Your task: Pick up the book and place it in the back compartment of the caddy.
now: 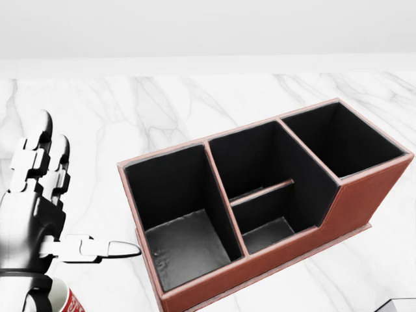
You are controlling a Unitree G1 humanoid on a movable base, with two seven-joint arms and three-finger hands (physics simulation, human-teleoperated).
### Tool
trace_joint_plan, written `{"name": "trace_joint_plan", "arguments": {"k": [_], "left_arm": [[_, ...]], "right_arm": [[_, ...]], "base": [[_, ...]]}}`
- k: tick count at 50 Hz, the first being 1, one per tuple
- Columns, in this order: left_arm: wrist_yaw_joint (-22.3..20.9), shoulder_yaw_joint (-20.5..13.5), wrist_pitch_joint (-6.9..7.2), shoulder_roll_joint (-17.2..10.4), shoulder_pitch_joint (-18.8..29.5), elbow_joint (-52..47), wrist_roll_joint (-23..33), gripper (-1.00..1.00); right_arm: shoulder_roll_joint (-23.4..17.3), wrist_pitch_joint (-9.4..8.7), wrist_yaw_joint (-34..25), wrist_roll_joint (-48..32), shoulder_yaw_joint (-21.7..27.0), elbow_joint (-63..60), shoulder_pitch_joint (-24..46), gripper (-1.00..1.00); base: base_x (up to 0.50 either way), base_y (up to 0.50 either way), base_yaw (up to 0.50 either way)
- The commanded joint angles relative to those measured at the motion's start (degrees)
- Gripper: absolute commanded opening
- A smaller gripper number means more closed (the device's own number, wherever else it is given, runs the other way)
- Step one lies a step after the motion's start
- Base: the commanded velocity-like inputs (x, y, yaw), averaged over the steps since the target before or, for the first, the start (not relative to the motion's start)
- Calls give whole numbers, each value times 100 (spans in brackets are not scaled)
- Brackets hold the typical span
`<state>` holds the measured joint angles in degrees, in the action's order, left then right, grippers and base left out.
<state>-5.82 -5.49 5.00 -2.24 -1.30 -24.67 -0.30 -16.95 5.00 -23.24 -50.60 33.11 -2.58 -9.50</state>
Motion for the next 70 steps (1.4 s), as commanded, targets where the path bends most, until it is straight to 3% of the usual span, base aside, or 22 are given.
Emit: {"name": "trace_joint_plan", "arguments": {"k": [1, 21, 22, 23, 24, 40, 70], "left_arm": [[-3, -10, 0, -6, 4, -19, 6, 100], [3, -16, 0, -4, 7, -22, 18, 100], [2, -18, 0, -4, 4, -48, 16, 100], [1, -18, 0, -4, 3, -47, 16, 100], [1, -20, 0, -5, 5, -37, 17, 100], [13, 0, 0, 0, 15, 21, 30, 100], [17, 30, 0, 10, 6, 114, 41, 100]], "right_arm": [[-49, 0, 104, -18, -91, 173, 21, 100], [-137, 0, 299, -53, -279, 586, 67, 100], [-137, 0, 281, -37, -289, 606, 56, 72], [-139, 0, 283, -33, -295, 611, 47, -36], [-136, 0, 255, -11, -297, 599, 33, -100], [-80, 0, 147, 44, -209, 323, 4, -100], [477, 0, -1015, 171, 153, -1950, -20, -100]], "base": [[0, 0, 0], [0, 0, 0], [0, 0, 0], [0, 0, 0], [0, 0, 0], [0, 0, 0], [0, 0, 0]]}}
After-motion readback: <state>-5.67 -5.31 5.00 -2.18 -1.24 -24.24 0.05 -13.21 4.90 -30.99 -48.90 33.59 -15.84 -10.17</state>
